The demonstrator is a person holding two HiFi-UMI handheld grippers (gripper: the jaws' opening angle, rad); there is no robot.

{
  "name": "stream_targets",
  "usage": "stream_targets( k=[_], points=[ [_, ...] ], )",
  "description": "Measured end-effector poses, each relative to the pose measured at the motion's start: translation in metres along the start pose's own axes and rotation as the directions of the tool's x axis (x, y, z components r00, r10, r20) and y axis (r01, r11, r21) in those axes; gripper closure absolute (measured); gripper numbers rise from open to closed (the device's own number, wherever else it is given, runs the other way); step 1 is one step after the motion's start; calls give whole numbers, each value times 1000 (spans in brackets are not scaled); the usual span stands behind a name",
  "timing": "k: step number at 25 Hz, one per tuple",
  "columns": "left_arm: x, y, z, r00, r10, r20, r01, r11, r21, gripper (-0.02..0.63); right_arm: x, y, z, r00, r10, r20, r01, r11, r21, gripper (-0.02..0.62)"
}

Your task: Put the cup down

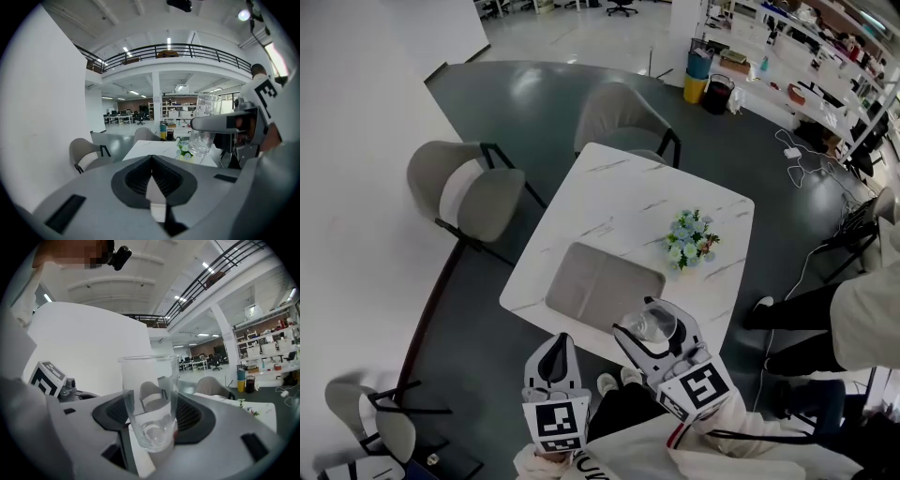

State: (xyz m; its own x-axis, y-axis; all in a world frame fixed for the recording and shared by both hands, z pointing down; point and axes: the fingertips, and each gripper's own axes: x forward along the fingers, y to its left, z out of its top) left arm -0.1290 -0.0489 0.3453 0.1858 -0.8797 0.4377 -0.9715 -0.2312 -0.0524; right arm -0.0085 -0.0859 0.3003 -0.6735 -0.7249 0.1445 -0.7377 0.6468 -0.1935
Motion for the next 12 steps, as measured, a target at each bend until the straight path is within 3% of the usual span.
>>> stream_targets(
  k=[12],
  points=[
    [46,27,-27,1000,-7,-18,7,1000,-10,597,45,-14,-27,999,-23,-30,23,1000,-18,316]
  ],
)
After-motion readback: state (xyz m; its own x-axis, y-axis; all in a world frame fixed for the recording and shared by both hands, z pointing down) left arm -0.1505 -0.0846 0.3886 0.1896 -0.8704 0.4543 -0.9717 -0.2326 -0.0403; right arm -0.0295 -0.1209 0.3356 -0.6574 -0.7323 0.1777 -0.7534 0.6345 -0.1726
